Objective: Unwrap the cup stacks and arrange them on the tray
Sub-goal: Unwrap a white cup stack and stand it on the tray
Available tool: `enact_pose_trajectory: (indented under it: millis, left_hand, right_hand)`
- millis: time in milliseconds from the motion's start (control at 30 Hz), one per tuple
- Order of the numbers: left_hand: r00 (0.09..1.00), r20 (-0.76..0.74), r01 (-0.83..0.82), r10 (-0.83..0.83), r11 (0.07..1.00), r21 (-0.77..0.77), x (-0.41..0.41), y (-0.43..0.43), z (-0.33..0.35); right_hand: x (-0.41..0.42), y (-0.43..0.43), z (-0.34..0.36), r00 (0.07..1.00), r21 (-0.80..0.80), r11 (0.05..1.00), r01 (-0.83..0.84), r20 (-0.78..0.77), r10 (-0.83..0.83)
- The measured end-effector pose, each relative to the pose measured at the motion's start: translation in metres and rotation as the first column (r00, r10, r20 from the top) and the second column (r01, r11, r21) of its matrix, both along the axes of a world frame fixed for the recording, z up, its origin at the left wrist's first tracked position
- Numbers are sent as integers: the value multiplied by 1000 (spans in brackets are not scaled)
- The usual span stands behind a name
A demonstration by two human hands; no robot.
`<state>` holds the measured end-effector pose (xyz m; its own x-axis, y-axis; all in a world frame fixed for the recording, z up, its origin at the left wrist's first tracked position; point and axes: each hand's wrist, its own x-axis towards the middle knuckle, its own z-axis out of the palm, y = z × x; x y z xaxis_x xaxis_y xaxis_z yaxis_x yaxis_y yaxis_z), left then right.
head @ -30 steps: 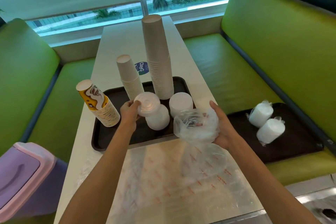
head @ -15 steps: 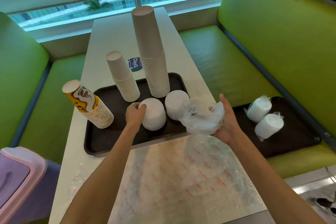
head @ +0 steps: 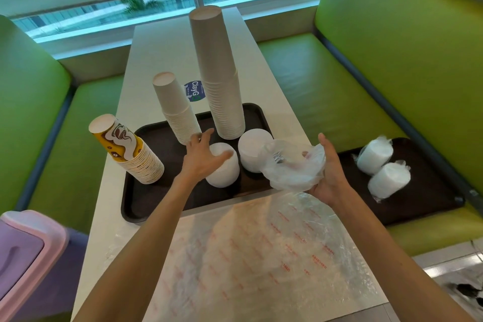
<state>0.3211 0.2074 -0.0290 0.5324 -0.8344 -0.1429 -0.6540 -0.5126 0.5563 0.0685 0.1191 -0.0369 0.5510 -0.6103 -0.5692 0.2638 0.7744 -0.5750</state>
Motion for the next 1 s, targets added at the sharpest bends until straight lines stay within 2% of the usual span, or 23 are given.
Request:
enact_pose_trajectory:
  millis: [100,233,400,867,1000]
  left_hand:
    - [985,78,133,-157,960,248,1,-4,2]
    - [985,103,94,-141,925,369,-2,-10,-6]
    - [989,123,29,-81,926,377,-7,-16,-14]
    - [993,53,76,-102,930,360,-5,-14,-15]
    - [987,62,115,-151,915,386,-5,-12,-17]
  right_hand:
    - [0,0,0,1000,-1,1000,2,-7,-2]
    - [1,3,1,1000,-10,1000,-13,-23,13]
    - [-2,5,1,1000,-8,1000,5,-30,-5]
    - [-3,10,14,999,32,999,34,-28,-33]
    - [-5,12,16,998,35,998,46,-39,-44]
